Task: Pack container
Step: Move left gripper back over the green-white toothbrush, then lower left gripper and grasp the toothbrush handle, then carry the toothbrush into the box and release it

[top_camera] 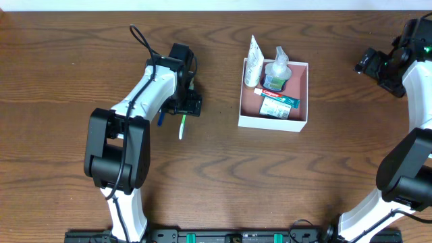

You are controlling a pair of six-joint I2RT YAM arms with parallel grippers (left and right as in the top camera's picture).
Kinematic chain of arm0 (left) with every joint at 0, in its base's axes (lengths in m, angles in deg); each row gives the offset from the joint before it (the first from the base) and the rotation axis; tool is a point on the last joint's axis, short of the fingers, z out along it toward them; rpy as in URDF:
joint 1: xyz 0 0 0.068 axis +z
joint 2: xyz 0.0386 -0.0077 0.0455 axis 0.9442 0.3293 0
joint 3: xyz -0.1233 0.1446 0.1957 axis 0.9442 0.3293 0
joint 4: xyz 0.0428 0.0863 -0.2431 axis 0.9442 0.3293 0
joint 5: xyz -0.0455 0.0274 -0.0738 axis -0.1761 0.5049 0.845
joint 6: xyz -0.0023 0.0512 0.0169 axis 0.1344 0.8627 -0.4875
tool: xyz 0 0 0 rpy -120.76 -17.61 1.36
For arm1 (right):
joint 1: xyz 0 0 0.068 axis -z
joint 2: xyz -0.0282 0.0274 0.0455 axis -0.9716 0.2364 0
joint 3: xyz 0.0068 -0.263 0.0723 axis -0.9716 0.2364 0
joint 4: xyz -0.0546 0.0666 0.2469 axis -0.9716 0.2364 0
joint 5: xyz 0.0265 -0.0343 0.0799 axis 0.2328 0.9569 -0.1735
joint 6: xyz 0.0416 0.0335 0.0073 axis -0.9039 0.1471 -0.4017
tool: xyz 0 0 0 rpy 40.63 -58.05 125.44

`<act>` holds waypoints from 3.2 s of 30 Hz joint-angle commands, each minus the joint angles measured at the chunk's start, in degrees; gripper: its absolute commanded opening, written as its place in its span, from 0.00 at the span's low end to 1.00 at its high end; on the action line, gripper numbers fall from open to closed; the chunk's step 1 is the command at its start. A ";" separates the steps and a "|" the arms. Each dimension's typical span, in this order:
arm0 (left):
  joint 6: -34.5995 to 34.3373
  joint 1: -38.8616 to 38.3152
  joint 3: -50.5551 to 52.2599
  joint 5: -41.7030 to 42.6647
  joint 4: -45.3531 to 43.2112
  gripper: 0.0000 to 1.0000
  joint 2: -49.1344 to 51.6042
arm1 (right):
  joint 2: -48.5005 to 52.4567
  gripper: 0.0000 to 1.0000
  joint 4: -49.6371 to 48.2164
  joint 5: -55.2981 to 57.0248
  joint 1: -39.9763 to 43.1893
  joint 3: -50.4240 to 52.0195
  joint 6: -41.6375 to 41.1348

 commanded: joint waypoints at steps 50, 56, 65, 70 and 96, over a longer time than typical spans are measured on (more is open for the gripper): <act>-7.58 -2.19 2.56 -2.08 -2.12 0.81 3.52 | 0.11 0.99 0.04 0.17 -0.13 0.20 -0.59; -7.58 -2.23 3.61 -2.05 -3.23 0.81 3.52 | 0.11 0.99 0.04 0.17 -0.13 0.20 -0.57; -7.58 -2.23 3.72 -2.08 -3.45 0.44 3.52 | 0.11 0.99 0.04 0.17 -0.13 0.20 -0.57; -7.56 -2.23 3.69 -2.10 -3.58 0.22 3.50 | 0.13 0.99 0.04 0.17 -0.13 0.20 -0.57; 0.31 -11.06 -16.70 0.11 -4.15 0.06 -18.08 | 0.11 0.99 0.04 0.17 -0.13 0.20 -0.57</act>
